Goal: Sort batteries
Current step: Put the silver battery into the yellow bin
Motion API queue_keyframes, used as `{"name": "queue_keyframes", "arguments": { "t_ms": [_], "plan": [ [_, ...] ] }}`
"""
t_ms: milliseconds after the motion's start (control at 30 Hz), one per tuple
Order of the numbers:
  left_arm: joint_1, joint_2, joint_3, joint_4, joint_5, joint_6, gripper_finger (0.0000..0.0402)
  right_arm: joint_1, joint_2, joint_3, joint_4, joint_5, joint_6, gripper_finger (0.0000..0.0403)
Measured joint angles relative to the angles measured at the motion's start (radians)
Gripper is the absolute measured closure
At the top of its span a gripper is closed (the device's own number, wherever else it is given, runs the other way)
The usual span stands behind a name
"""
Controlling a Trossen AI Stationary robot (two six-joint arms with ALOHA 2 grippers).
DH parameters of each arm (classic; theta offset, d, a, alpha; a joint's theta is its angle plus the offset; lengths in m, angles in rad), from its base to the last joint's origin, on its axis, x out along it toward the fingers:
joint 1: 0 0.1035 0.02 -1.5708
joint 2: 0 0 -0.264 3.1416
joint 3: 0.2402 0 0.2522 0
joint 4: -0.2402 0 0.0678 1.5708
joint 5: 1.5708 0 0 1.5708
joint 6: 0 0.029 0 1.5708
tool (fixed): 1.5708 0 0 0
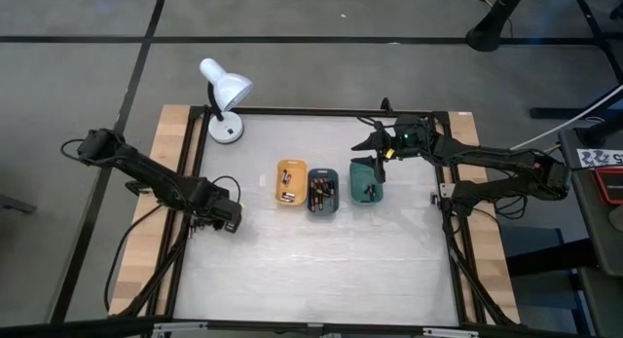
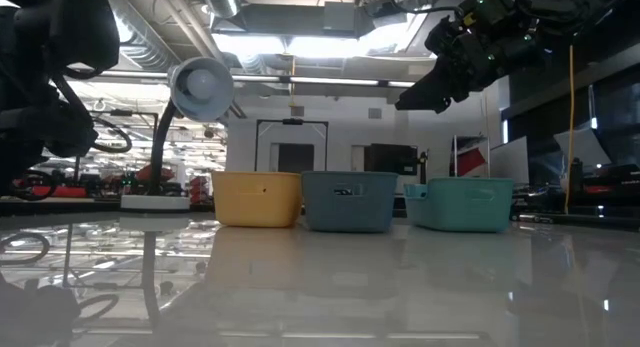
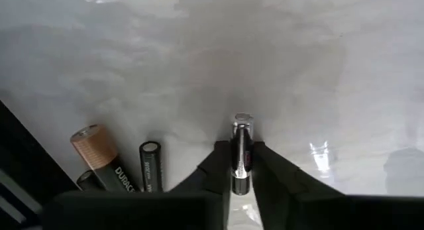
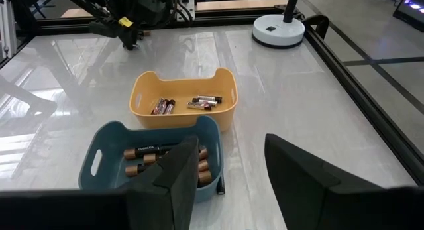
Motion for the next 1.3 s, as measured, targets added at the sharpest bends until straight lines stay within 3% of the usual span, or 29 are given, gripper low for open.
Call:
{"name": "queue_keyframes", "arguments": {
  "t_ms": [133, 267, 500, 667, 767, 1033, 1300],
  "plan": [
    [0.006, 0.0, 0.0, 0.003, -0.007, 0.019, 0.0385, 0.0, 0.0, 0.0, 0.0, 0.0, 0.0, 0.023],
    [0.018, -0.002, 0.024, -0.001, -0.011, 0.064, 0.0382, 0.0, 0.0, 0.0, 0.001, 0.0, 0.0, 0.023],
    [0.06, -0.049, 0.137, 0.013, -0.147, 0.163, 0.0372, 0.0, 0.0, 0.0, 0.002, 0.003, 0.0, 0.023],
    [0.116, -0.096, 0.179, 0.164, -0.329, 0.275, 0.0377, 0.0, 0.0, 0.0, 0.002, 0.007, 0.0, 0.023],
    [0.179, -0.089, 0.181, 0.309, -0.353, 0.383, 0.0375, 0.0, 0.0, 0.0, 0.002, 0.007, 0.0, 0.023],
    [0.381, 0.017, 0.181, 0.592, -0.327, 0.647, 0.0375, 0.0, 0.0, 0.0, 0.009, 0.007, 0.001, 0.023],
    [0.513, 0.117, 0.181, 0.756, -0.097, 0.774, 0.0344, 0.0, 0.0, 0.0, 0.014, 0.007, 0.01, 0.023]
  ]
}}
